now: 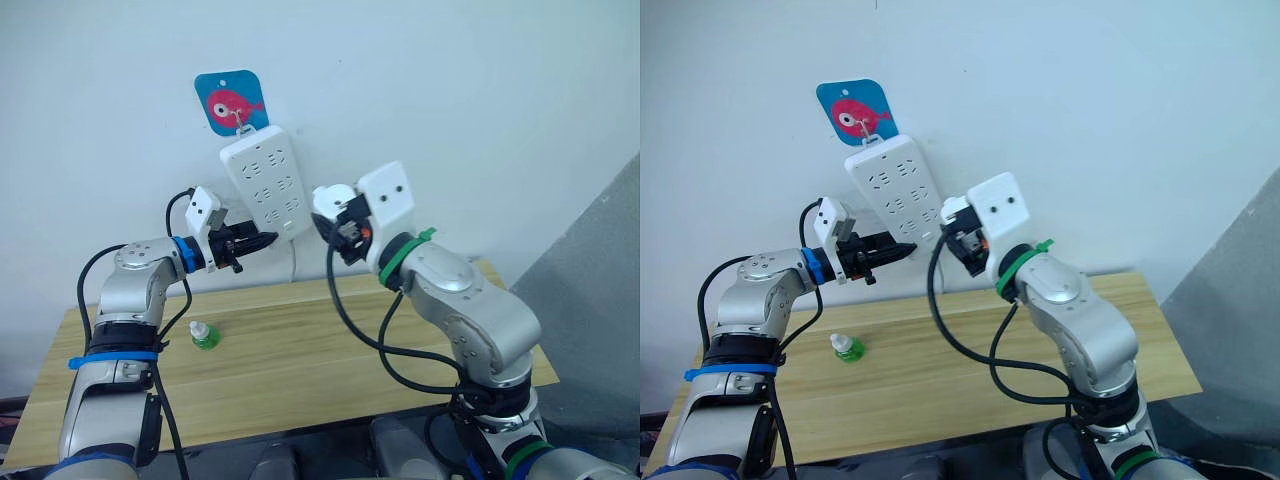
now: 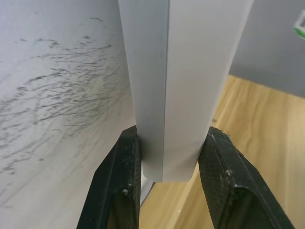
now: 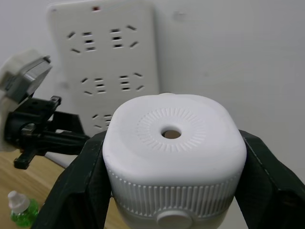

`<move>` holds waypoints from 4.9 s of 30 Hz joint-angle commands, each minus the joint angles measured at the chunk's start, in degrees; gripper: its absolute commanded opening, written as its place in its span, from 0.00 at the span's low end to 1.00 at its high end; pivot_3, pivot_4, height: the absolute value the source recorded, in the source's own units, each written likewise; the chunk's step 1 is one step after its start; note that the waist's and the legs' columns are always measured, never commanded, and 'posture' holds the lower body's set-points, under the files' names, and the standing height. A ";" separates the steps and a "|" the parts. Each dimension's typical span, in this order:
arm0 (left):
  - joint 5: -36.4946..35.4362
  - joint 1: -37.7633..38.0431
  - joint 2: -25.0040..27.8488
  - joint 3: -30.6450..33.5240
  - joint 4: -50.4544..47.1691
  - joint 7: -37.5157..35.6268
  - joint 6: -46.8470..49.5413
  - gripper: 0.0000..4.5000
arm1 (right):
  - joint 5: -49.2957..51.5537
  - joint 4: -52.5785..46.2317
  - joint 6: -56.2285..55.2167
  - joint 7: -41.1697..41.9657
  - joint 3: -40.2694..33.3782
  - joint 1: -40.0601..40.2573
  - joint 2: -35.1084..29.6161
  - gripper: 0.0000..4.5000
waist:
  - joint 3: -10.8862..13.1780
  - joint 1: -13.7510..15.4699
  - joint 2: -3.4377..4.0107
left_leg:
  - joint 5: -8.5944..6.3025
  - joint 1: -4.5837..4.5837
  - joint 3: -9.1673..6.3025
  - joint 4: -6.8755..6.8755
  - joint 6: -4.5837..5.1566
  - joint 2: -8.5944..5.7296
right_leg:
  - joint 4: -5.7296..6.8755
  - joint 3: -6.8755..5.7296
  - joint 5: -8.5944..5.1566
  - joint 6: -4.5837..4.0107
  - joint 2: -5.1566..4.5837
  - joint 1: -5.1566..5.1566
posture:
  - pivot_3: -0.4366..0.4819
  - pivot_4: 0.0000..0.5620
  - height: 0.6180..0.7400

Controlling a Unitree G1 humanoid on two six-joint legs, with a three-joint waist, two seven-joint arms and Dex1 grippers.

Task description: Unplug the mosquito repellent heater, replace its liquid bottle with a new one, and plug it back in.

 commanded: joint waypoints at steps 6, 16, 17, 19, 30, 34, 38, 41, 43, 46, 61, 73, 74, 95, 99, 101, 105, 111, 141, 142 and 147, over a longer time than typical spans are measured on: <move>0.06 8.24 4.08 3.71 -4.43 -0.71 -8.27 0.63 | 5.34 -1.85 -2.63 1.56 -8.41 0.70 0.89 0.66 | -0.05 -1.72 0.13 | 0.00 -0.02 0.02 -0.14 0.00 0.30 | 0.00 0.02 -0.01 -0.02 -0.12 -0.09 | 0.24 0.16 0.90; -6.40 27.92 2.27 11.54 -30.99 4.92 -14.85 1.00 | 14.23 -3.91 -2.39 0.41 -15.53 3.17 7.35 0.66 | -0.05 -1.27 0.15 | 0.06 -0.04 0.08 -0.06 -0.11 0.45 | 0.12 0.07 0.00 -0.03 -0.22 -0.10 | 0.25 0.15 0.90; -6.86 30.05 1.64 10.82 -34.36 5.36 -14.61 1.00 | 15.60 -3.97 -2.05 0.14 -16.42 3.21 8.26 0.66 | -0.05 -1.16 0.17 | 0.06 -0.03 0.09 -0.06 -0.11 0.45 | 0.13 0.08 -0.01 -0.02 -0.23 -0.09 | 0.25 0.15 0.90; -8.10 33.29 -0.35 8.30 -40.93 7.40 -12.75 1.00 | 19.59 -3.84 -0.72 -1.21 -19.17 3.07 11.62 0.66 | -0.03 -1.02 0.23 | 0.06 -0.02 0.09 -0.06 -0.11 0.45 | 0.16 0.08 -0.01 -0.02 -0.20 -0.09 | 0.26 0.16 0.90; -5.42 19.00 -13.31 -4.35 -44.55 20.03 -10.22 1.00 | 42.87 0.64 -1.36 -16.84 -26.41 0.42 16.56 0.66 | -0.11 -0.12 0.35 | 0.19 0.05 0.19 0.10 -0.03 0.15 | 0.37 0.07 0.01 -0.03 0.24 0.02 | 0.25 0.15 0.90; -6.55 15.86 -14.61 -5.57 -41.02 19.41 -9.25 1.00 | 51.41 1.83 -4.69 -23.06 -24.37 0.59 16.30 0.66 | -0.14 -1.11 0.44 | 0.18 0.11 0.24 0.04 -0.02 0.23 | 0.62 0.12 0.00 -0.09 0.33 -0.05 | 0.24 0.15 0.90; -5.23 13.96 -14.40 -6.82 -36.86 16.73 -11.68 1.00 | 59.68 3.08 -9.39 -28.25 -22.10 0.88 14.64 0.66 | -0.14 -1.34 0.45 | 0.18 0.11 0.22 0.04 -0.01 0.38 | 0.67 0.12 -0.01 -0.14 0.54 -0.07 | 0.24 0.14 0.90; -4.67 12.71 -15.32 -7.70 -35.71 16.88 -12.56 1.00 | 65.18 3.55 -12.96 -31.69 -20.26 1.28 12.75 0.66 | -0.14 -1.32 0.44 | 0.18 0.10 0.21 0.06 -0.02 0.39 | 0.65 0.13 -0.02 -0.15 0.57 -0.07 | 0.23 0.14 0.90; -4.49 12.44 -16.02 -8.36 -36.00 16.89 -13.04 1.00 | 67.45 3.64 -14.95 -33.38 -18.96 1.67 11.20 0.66 | -0.14 -1.28 0.44 | 0.19 0.09 0.21 0.08 -0.02 0.39 | 0.64 0.14 -0.02 -0.15 0.57 -0.07 | 0.23 0.14 0.90; -3.68 11.87 -17.06 -9.28 -36.19 17.38 -14.31 1.00 | 69.90 3.74 -17.43 -35.14 -17.28 2.14 9.26 0.66 | -0.14 -1.26 0.44 | 0.19 0.09 0.22 0.07 -0.02 0.40 | 0.63 0.15 -0.02 -0.15 0.57 -0.07 | 0.23 0.14 0.90; -4.04 11.03 -16.92 -8.07 -38.22 20.26 -14.47 1.00 | 72.51 4.12 -24.93 -37.03 -11.99 3.95 1.81 0.66 | -0.14 -1.24 0.44 | 0.19 0.09 0.22 0.07 -0.02 0.43 | 0.63 0.17 -0.13 0.05 0.61 -0.07 | 0.23 0.13 0.90; -5.14 10.58 -17.33 -8.68 -39.64 20.84 -13.88 1.00 | 72.88 4.39 -27.80 -37.24 -9.66 4.50 -0.55 0.66 | -0.14 -1.16 0.44 | 0.19 0.09 0.22 0.07 -0.02 0.44 | 0.63 0.17 -0.14 0.06 0.62 -0.07 | 0.23 0.13 0.90; -5.07 10.59 -17.27 -8.57 -39.53 20.87 -13.97 1.00 | 72.95 4.36 -27.95 -37.28 -9.56 4.55 -0.64 0.66 | -0.14 -1.16 0.44 | 0.19 0.09 0.22 0.07 -0.02 0.44 | 0.63 0.17 -0.14 0.06 0.62 -0.07 | 0.23 0.13 0.90; -3.18 9.74 -17.30 -8.47 -38.59 21.86 -14.76 0.50 | 74.49 4.58 -29.86 -36.74 -7.40 4.58 -3.00 0.66 | -0.15 -1.06 0.44 | 0.19 0.08 0.22 0.07 -0.02 0.44 | 0.61 0.17 -0.14 0.06 0.63 -0.07 | 0.24 0.11 0.90; -2.97 9.89 -16.95 -8.28 -38.03 21.30 -15.58 0.50 | 75.32 3.95 -30.24 -36.09 -7.41 5.19 -3.22 0.83 | -0.15 -1.06 0.44 | 0.19 0.08 0.22 0.07 -0.03 0.44 | 0.62 0.17 -0.14 0.06 0.63 -0.07 | 0.24 0.11 0.90; -2.96 9.91 -16.77 -8.25 -37.64 20.77 -16.14 0.50 | 75.45 3.61 -30.19 -35.85 -7.60 5.59 -3.97 0.96 | -0.15 -1.05 0.44 | 0.19 0.09 0.21 0.07 -0.03 0.45 | 0.62 0.17 -0.14 0.06 0.63 -0.07 | 0.24 0.11 0.90; -3.03 9.89 -16.37 -8.19 -36.65 19.61 -17.34 0.50 | 77.18 3.10 -29.73 -35.56 -8.56 6.43 -6.86 1.00 | -0.15 -0.99 0.43 | 0.19 0.08 0.23 0.08 -0.03 0.44 | 0.61 0.18 -0.14 0.06 0.63 -0.07 | 0.24 0.11 0.90; -3.93 9.53 -15.40 -8.16 -35.32 17.09 -18.19 0.50 | 84.16 2.19 -26.99 -31.66 -11.87 9.53 -17.77 1.00 | -0.15 -0.70 0.43 | 0.19 0.06 0.23 0.07 -0.02 0.43 | 0.56 0.18 -0.14 0.06 0.63 -0.07 | 0.24 0.12 0.90; -4.79 19.41 -4.96 -10.87 -34.06 -8.94 -31.69 0.50 | 99.64 18.32 -1.58 2.76 -4.22 7.27 -53.34 1.00 | 0.43 0.87 0.24 | 0.15 0.09 1.34 0.02 0.04 0.62 | -0.28 1.75 0.09 0.47 1.06 -0.06 | 0.30 0.24 0.90; -4.54 20.05 -4.58 -10.57 -34.01 -8.79 -31.93 0.50 | 99.64 18.77 -1.32 2.94 -3.81 6.80 -52.74 1.00 | 0.59 0.92 0.24 | 0.15 0.09 1.33 0.03 0.05 0.63 | -0.28 1.76 0.09 0.47 1.06 -0.06 | 0.30 0.24 0.90; -3.92 22.53 -3.05 -9.38 -34.20 -7.29 -32.51 0.50 | 99.63 20.39 0.15 2.75 -1.26 5.19 -51.34 1.00 | 1.38 2.06 0.20 | 0.15 0.10 1.36 0.06 0.05 0.63 | -0.26 1.77 0.09 0.47 1.06 -0.06 | 0.33 0.26 0.90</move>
